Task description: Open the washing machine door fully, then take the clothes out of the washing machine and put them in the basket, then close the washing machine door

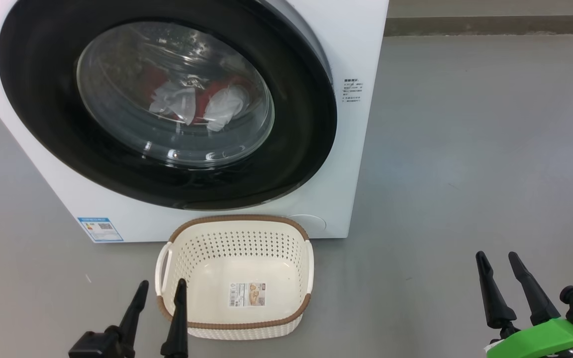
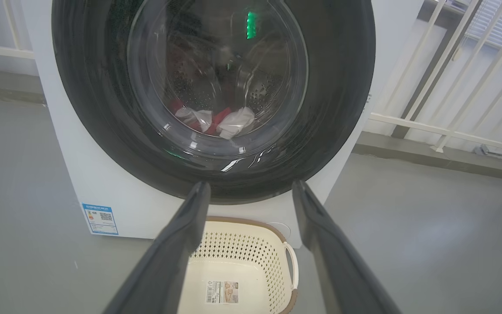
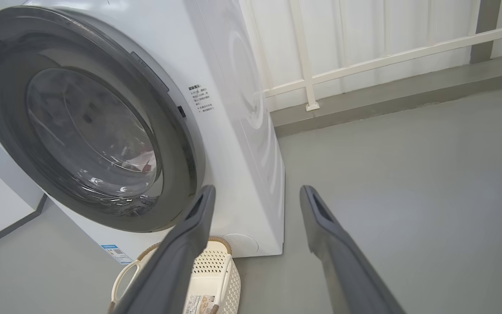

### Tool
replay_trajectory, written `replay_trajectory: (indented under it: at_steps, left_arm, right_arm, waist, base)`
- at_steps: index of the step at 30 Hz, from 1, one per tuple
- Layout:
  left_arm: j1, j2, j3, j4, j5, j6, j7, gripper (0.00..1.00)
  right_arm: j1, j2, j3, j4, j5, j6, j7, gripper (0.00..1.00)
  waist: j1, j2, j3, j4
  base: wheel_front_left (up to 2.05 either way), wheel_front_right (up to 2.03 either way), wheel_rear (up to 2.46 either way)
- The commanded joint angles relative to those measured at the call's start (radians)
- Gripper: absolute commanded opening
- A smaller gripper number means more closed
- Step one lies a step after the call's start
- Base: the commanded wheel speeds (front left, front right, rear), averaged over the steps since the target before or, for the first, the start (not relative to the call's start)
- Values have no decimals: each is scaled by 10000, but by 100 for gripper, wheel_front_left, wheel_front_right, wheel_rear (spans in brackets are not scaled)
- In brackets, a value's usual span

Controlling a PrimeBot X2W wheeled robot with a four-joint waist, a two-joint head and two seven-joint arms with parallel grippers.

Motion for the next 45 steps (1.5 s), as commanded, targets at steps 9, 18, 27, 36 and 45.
replay_trajectory:
  at_steps: [9, 18, 27, 36, 45]
  left_arm:
    - [-25, 136, 199, -214, 1169, 150, -404, 100]
    - [-7, 147, 213, -32, 1765, 211, -605, 100]
    - [-58, 147, 339, 439, 1141, 102, -605, 100]
    - [-154, 147, 369, 664, 1251, 108, -605, 100]
    - [-160, 147, 358, 574, 1289, 142, -605, 100]
  right_arm:
    - [140, -184, -16, -383, -994, -5, -385, 100]
    - [266, -142, -214, -349, -1672, -6, -586, 100]
    - [319, -63, -421, -269, -1618, -6, -586, 100]
    - [341, -34, -478, -232, -1607, -6, -586, 100]
    - [323, 0, -471, -257, -1630, -6, -586, 100]
  waist:
    - [0, 0, -25, -11]
    - [0, 0, -25, -40]
    - [0, 0, -39, -77]
    - [0, 0, -17, -72]
    - [0, 0, -6, -41]
  base:
    - [0, 0, 0]
    - [0, 0, 0]
    - [0, 0, 0]
    - [0, 0, 0]
    - [0, 0, 0]
